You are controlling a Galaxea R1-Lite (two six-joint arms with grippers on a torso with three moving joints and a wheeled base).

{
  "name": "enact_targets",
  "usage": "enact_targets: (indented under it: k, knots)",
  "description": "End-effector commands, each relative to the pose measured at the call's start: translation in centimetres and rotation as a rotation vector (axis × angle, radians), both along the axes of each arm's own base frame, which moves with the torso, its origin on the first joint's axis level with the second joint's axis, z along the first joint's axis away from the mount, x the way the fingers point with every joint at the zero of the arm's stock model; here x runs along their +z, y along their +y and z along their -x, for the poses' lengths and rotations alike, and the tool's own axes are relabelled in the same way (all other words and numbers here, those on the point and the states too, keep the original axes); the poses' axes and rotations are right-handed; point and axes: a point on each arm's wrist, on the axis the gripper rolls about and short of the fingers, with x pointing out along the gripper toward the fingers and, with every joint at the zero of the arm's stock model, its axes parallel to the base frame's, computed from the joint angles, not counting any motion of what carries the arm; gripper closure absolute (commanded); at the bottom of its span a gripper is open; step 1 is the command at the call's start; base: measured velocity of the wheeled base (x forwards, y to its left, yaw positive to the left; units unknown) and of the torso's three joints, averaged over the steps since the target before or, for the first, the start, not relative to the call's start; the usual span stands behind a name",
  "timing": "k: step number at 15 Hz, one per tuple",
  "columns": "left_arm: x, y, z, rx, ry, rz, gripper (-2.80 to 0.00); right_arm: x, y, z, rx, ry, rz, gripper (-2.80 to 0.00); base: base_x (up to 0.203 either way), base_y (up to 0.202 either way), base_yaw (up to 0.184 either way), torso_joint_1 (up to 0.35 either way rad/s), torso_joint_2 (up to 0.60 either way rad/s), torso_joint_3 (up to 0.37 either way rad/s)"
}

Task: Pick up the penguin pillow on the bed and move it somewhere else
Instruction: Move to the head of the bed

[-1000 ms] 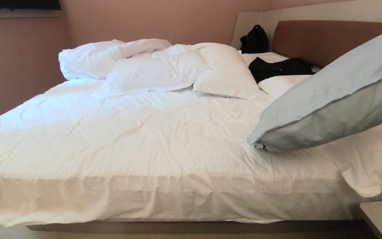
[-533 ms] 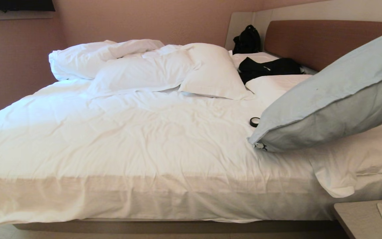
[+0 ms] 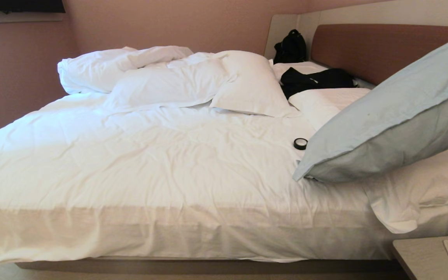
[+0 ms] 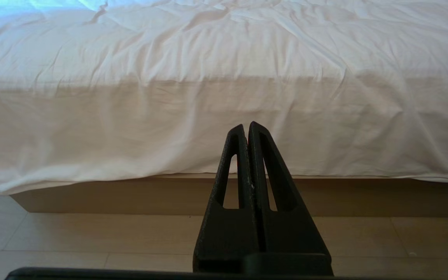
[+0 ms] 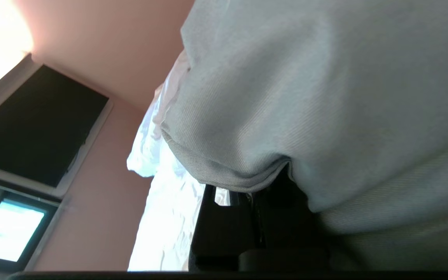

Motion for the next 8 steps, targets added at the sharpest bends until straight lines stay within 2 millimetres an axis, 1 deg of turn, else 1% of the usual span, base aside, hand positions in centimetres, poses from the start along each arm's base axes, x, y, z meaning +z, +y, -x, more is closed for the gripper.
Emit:
enact_targets:
  k: [1,8]
  knots:
    - [-0.04,0.00,-0.01,0.001,0.001,0.000,0.00,-0.08,0.01,-0.04,0.007,0.004,-0.006,0.00,0.000,0.000,0.000,0.000,0.00,0.000]
    - [-0.06,0.00,-0.01,0.001,0.002,-0.001,0.00,-0.11,0.02,-0.11,0.008,0.006,-0.006,0.00,0.000,0.000,0.000,0.000,0.00,0.000]
